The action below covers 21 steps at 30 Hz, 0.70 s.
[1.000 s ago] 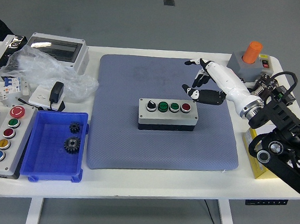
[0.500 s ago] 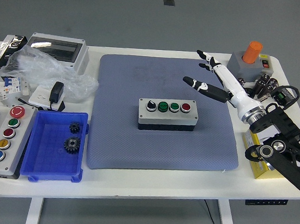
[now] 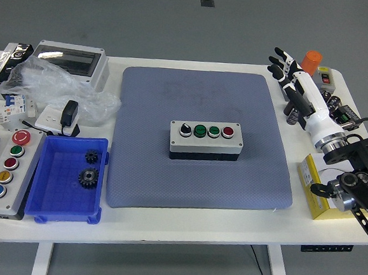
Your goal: Pick up the button,place it on the desk,press the button,press the button
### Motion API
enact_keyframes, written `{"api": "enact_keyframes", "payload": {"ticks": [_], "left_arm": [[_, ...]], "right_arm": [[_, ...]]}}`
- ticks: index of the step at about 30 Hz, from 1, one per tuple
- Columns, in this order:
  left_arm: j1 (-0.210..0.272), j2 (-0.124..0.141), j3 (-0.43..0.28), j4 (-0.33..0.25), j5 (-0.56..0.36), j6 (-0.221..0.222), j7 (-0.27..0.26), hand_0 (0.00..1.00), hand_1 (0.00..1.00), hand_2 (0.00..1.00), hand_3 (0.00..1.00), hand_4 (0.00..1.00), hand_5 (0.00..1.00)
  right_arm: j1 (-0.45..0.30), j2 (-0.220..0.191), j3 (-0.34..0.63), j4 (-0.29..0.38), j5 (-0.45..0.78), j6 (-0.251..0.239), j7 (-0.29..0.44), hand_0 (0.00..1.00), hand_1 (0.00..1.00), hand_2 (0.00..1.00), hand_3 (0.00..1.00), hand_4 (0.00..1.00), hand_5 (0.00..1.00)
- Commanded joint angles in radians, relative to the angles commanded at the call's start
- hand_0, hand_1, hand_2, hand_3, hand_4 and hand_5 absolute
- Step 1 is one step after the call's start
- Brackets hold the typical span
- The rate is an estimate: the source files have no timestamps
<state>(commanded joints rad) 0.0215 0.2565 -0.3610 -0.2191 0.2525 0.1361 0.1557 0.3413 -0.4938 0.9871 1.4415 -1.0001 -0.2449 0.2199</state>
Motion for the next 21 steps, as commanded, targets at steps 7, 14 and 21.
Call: {"api": "enact_keyframes", "payload": {"ticks": [7, 14, 21], "left_arm": [[0.011, 0.021, -0.018, -0.003, 0.009, -0.003, 0.006, 0.662, 0.689, 0.612, 0.641, 0.638, 0.356], [0.028, 0.045, -0.047, -0.009, 0.024, -0.004, 0.009, 0.662, 0.689, 0.612, 0.641, 0.642, 0.356], [0.036, 0.064, -0.086, -0.017, 0.057, -0.005, 0.010, 0.662, 0.689, 0.612, 0.642, 0.645, 0.353]], "right_arm": [[-0.048, 0.019, 0.033, -0.021, 0.058, 0.009, 0.029, 0.909, 0.850, 0.874, 0.900, 0.998, 0.943], [-0.054, 0.040, 0.018, -0.032, 0.079, 0.015, 0.037, 0.900, 0.841, 0.863, 0.882, 0.998, 0.951], [-0.052, 0.047, 0.028, -0.032, 0.076, 0.018, 0.038, 0.893, 0.836, 0.850, 0.870, 0.998, 0.953]]}}
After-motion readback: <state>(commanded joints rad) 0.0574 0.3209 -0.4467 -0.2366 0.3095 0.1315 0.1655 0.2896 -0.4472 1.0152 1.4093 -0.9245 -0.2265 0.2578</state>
